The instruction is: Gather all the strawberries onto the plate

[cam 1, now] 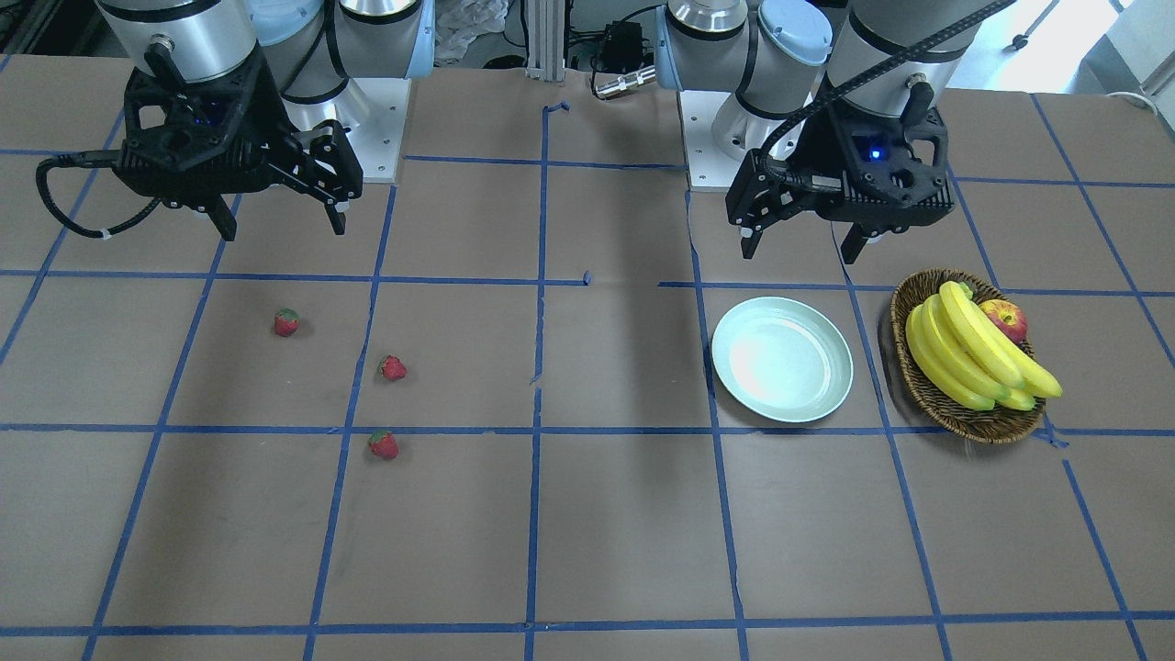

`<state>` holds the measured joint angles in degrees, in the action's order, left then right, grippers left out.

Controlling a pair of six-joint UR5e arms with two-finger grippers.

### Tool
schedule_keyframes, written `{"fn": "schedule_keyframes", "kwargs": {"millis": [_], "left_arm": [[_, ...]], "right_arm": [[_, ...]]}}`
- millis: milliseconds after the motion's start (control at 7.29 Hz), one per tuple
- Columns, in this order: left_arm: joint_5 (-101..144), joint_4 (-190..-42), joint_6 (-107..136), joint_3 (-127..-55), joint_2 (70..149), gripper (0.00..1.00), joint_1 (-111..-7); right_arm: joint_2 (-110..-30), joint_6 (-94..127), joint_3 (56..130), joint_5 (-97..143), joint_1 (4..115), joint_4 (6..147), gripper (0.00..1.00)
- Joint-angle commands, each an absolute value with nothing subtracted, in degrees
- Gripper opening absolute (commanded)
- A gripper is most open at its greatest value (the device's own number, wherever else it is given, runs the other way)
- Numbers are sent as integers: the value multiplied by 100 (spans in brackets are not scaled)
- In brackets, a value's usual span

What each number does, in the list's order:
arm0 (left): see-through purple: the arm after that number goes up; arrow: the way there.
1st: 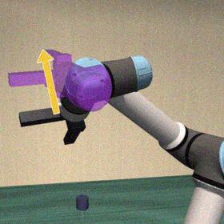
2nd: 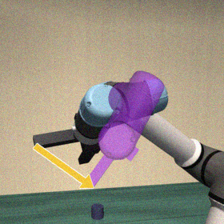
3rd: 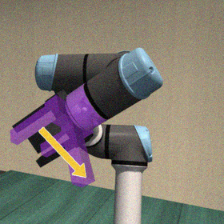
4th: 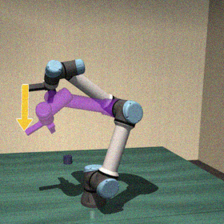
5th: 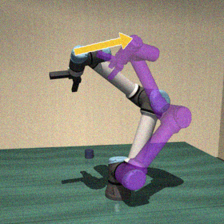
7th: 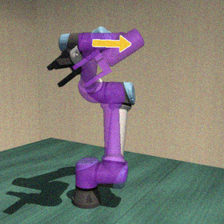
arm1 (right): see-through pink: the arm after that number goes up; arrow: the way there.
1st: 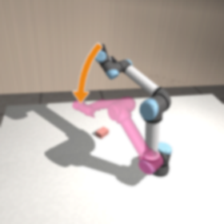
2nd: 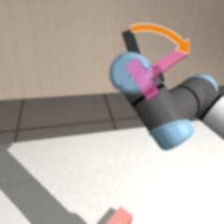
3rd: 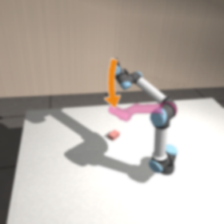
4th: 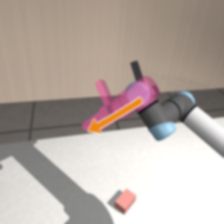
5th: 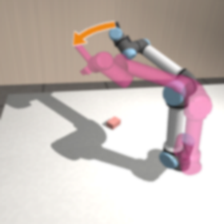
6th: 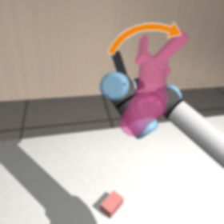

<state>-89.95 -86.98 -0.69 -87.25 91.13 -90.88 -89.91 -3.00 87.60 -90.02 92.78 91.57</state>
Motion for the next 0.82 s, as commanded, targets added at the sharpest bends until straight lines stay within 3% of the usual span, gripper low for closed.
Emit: {"fn": "schedule_keyframes", "kwargs": {"millis": [0,686], "left_arm": [[-9009,-8692,-70,-8736,9097,100,-9097],[-9009,-8692,-79,-8867,9036,100,-9097]], "right_arm": [[-8983,-308,8789,-8983,9273,9167,100],[-8790,-316,9157,-9061,9002,9579,100]]}}
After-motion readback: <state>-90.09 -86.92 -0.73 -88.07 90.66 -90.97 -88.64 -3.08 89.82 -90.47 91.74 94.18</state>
